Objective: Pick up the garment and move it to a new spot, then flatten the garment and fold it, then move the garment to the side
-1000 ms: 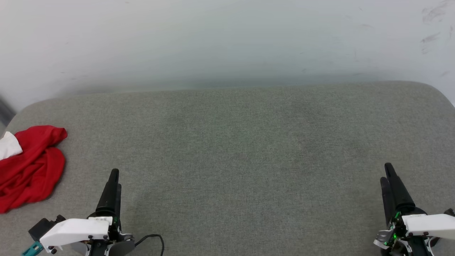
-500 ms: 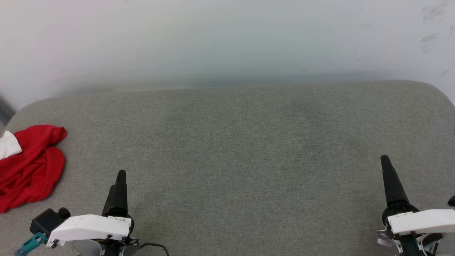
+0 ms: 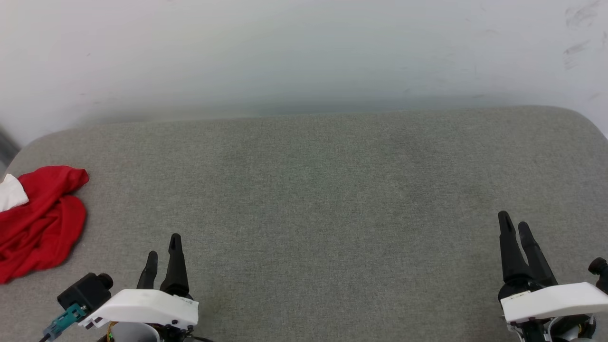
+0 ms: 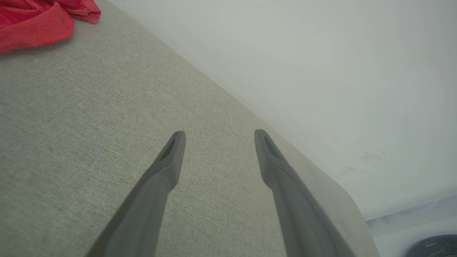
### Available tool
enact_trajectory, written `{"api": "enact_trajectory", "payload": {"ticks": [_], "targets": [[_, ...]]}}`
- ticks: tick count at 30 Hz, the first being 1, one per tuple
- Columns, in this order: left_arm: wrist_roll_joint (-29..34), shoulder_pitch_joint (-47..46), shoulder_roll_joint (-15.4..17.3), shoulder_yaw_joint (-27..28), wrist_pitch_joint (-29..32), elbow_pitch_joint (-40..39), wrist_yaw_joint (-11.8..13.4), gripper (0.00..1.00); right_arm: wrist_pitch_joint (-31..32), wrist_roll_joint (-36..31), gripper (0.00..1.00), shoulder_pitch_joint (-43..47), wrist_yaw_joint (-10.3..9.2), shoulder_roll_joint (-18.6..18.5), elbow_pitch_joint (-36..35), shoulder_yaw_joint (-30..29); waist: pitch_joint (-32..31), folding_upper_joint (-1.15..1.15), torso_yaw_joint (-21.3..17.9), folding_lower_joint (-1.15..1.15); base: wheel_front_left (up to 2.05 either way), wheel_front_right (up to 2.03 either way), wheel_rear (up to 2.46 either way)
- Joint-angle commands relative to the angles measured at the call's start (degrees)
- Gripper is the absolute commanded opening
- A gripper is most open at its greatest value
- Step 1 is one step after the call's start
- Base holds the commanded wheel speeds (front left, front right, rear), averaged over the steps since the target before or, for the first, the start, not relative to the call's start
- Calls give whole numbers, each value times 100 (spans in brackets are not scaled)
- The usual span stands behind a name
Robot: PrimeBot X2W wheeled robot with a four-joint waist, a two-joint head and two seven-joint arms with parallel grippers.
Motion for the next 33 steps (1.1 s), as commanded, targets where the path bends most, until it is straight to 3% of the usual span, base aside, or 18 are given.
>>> {"api": "enact_trajectory", "payload": {"ticks": [1,10,33], "targets": [[224,13,73,-61,-71,-94,83,100,-67,-231,100,-1,2,-7,-123,14,3,0,0,0,0,0,0],[814,59,182,-297,-233,-131,371,100,-234,-962,100,95,2,-6,-191,54,18,0,3,0,0,0,0],[2156,271,288,-627,-593,-384,509,100,-592,-2416,100,300,2,-4,-408,131,14,0,24,0,0,0,0]]}}
